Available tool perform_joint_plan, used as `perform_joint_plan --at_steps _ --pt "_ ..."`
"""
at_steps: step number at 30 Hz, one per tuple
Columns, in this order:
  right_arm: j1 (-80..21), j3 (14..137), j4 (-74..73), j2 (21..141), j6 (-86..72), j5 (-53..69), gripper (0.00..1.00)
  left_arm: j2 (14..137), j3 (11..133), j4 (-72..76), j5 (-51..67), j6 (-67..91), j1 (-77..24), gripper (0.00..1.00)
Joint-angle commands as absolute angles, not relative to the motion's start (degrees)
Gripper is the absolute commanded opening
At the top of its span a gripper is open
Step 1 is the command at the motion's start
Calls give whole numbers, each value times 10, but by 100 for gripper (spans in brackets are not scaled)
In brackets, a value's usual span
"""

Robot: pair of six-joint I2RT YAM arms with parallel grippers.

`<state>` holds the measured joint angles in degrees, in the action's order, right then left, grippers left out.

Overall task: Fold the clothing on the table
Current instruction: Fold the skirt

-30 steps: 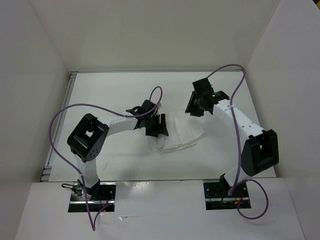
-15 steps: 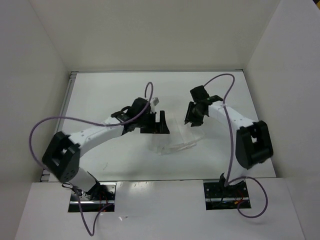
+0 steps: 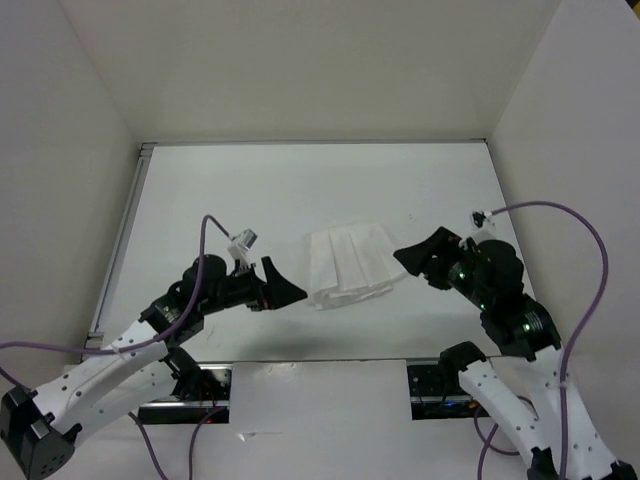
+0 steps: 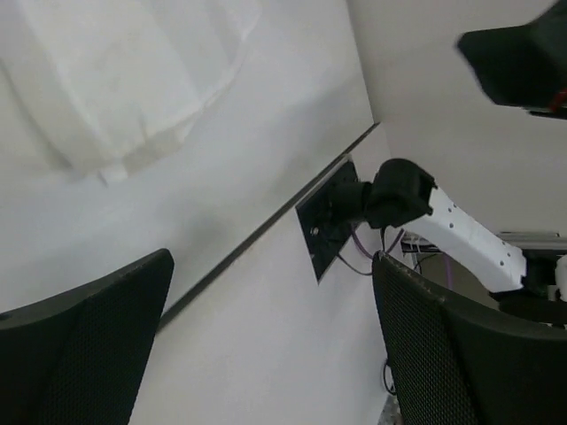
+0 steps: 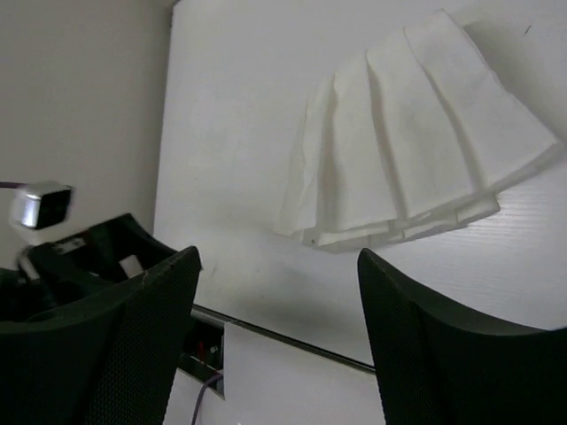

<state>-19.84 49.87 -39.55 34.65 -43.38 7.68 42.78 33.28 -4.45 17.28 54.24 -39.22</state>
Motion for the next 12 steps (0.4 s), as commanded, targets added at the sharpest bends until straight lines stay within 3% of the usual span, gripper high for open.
perform_joint_plan --at_steps 1,7,12 --pt "-195 481 -392 269 -483 58 78 354 269 24 155 653 -413 99" --pt "-195 443 -386 183 -521 59 82 263 208 64 89 699 -463 99" --pt "-201 437 -353 195 -515 59 83 354 269 54 83 656 -480 99"
